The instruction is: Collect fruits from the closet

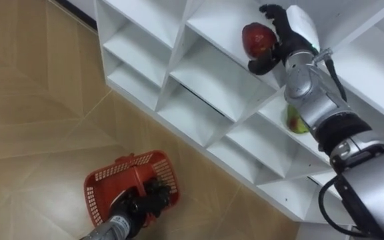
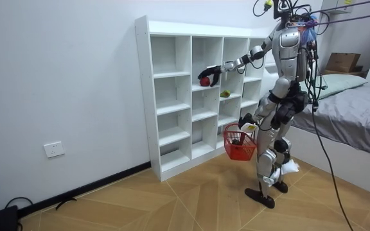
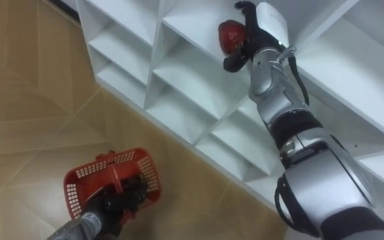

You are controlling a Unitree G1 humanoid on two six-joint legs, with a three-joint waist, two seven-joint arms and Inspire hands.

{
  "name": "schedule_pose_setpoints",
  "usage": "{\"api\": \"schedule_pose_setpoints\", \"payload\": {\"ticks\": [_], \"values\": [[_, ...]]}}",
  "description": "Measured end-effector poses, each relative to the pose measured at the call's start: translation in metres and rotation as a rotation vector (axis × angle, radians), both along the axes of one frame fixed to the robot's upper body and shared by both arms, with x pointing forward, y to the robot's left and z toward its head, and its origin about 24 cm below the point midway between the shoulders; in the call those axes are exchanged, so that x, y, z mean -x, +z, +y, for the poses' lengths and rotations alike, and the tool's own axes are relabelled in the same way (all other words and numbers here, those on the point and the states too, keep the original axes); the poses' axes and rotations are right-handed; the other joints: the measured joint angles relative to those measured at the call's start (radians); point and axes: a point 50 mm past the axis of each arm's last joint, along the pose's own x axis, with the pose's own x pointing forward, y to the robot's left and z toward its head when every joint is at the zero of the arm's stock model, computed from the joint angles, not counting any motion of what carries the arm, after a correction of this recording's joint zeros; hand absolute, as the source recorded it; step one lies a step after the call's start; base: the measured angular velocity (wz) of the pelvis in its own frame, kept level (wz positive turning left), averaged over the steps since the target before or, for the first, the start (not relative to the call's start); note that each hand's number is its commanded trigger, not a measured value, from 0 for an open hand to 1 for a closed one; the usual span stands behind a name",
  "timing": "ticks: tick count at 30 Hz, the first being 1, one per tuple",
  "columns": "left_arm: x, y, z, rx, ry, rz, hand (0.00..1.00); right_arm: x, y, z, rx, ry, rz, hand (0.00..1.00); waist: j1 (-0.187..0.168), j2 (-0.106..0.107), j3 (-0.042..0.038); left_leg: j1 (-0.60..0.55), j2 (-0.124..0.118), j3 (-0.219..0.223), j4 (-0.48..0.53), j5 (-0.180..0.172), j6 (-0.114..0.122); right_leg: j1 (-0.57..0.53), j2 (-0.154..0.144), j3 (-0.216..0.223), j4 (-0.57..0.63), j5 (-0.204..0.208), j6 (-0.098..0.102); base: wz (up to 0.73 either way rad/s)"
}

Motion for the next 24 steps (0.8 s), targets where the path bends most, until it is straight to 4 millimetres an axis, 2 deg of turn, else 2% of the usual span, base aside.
{"api": "schedule_pose_setpoints", "payload": {"ticks": [5, 14, 19, 21, 24], "values": [[-0.001, 0.001, 0.000, 0.012, -0.014, -0.010, 1.00, 0.000, 0.000, -0.005, 0.021, -0.018, -0.002, 0.92, 0.025, 0.004, 0.0029, 0.000, 0.003, 0.007, -0.005, 0.005, -0.002, -0.004, 0.001, -0.002, 0.000, 0.001, -0.002, -0.01], [-0.001, 0.001, 0.004, 0.007, -0.016, -0.010, 1.00, 0.000, 0.002, -0.009, 0.053, -0.016, -0.005, 0.92, 0.031, 0.002, 0.0027, 0.003, 0.010, 0.010, -0.018, 0.013, -0.007, -0.008, 0.007, -0.006, -0.001, 0.003, -0.004, 0.00], [-0.001, 0.001, 0.004, 0.012, -0.021, -0.013, 1.00, 0.000, 0.001, -0.011, 0.056, -0.026, 0.002, 0.96, 0.041, 0.002, 0.0025, 0.003, 0.012, 0.010, -0.019, 0.014, -0.010, -0.008, 0.009, -0.008, -0.001, 0.004, -0.007, 0.00], [-0.001, 0.002, 0.004, 0.012, -0.021, -0.015, 1.00, 0.000, 0.001, -0.011, 0.058, -0.031, 0.005, 1.00, 0.043, -0.001, 0.0019, 0.003, 0.012, 0.010, -0.019, 0.014, -0.010, -0.008, 0.009, -0.008, -0.001, 0.004, -0.007, 0.00], [-0.002, 0.002, 0.005, 0.009, -0.022, -0.018, 1.00, 0.001, 0.000, -0.011, 0.062, -0.035, 0.009, 1.00, 0.046, -0.009, 0.0020, 0.004, 0.012, 0.010, -0.019, 0.014, -0.010, -0.008, 0.009, -0.008, -0.001, 0.005, -0.007, 0.00]]}}
